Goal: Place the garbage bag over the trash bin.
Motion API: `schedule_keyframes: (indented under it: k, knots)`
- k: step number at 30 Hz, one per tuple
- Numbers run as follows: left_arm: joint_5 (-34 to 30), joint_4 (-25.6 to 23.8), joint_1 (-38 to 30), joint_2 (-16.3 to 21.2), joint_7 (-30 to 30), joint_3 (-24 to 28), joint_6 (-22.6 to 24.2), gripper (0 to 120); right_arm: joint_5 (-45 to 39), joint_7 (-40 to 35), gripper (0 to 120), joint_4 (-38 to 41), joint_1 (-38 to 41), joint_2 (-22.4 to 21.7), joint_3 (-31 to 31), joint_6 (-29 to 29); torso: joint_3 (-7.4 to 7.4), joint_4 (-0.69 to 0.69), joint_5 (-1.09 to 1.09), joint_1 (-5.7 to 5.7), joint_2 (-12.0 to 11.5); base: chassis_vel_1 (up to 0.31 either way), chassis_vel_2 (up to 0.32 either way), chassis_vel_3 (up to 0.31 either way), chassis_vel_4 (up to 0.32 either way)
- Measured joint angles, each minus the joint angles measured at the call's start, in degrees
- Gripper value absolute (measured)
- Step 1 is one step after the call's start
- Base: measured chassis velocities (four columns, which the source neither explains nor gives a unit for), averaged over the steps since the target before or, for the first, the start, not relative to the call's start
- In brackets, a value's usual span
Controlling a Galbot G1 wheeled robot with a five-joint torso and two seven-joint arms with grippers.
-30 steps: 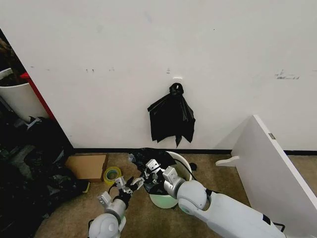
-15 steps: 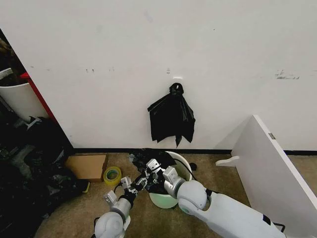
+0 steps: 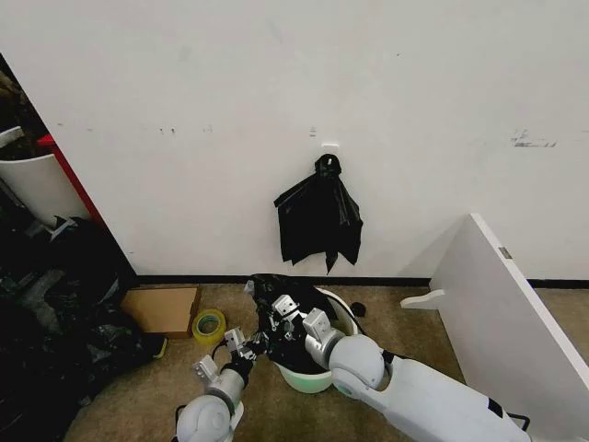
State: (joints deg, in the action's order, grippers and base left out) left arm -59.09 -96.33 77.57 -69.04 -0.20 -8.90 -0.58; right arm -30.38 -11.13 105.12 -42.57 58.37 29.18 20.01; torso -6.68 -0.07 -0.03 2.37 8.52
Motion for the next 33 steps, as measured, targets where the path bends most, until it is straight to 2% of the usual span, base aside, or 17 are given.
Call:
schedule_keyframes:
  k: [10, 14, 17, 21, 23, 29, 32, 33]
  knots:
    - [0.6, -1.1, 0.3, 0.2, -0.2, -0.4, -0.1, 8, 0.1, 0.1, 0, 0.0, -0.2, 0.1, 0.1, -0.1, 0.00, 0.00, 0.01, 0.00, 0.0, 0.000, 0.000, 0.000, 0.000]
    - [0.7, -1.3, 0.5, 0.2, -0.2, -0.6, -0.2, 26, 0.2, 0.2, 0, 0.0, -0.2, 0.2, 0.2, -0.1, 0.00, 0.00, 0.01, 0.00, 0.0, 0.000, 0.000, 0.000, 0.000]
    - [0.7, -1.4, 0.6, 0.3, -0.2, -0.8, -0.2, 32, 0.2, 0.2, 0, -0.1, -0.2, 0.2, 0.3, 0.0, 0.00, 0.00, 0.01, 0.00, 0.0, 0.000, 0.000, 0.000, 0.000]
    - [0.7, -1.6, 0.9, 0.3, -0.2, -1.2, -0.5, 51, 0.3, 0.2, 0, -0.1, -0.2, 0.3, 0.5, 0.0, 0.00, 0.00, 0.01, 0.00, 0.0, 0.000, 0.000, 0.000, 0.000]
    - [0.7, -1.6, 1.0, 0.4, -0.2, -1.3, -0.6, 54, 0.3, 0.2, 0, -0.1, -0.2, 0.4, 0.5, 0.1, 0.00, 0.00, 0.01, 0.00, 0.0, 0.000, 0.000, 0.000, 0.000]
    - [0.8, -2.6, 2.0, 0.7, -0.2, -2.2, -1.4, 80, 0.4, 0.4, 0, -0.3, -0.1, 0.4, 0.6, 0.2, 0.00, 0.00, 0.01, 0.00, 0.0, 0.000, 0.000, 0.000, 0.000]
    - [0.8, -2.8, 2.2, 0.8, -0.2, -2.7, -1.7, 84, 0.5, 0.4, 0, -0.3, 0.0, 0.4, 0.6, 0.2, 0.00, 0.00, 0.01, 0.00, 0.0, 0.000, 0.000, 0.000, 0.000]
    - [0.8, -2.8, 2.2, 0.8, -0.2, -2.9, -1.8, 82, 0.4, 0.4, 0, -0.2, 0.0, 0.4, 0.6, 0.2, 0.00, 0.00, 0.01, 0.00, 0.0, 0.000, 0.000, 0.000, 0.000]
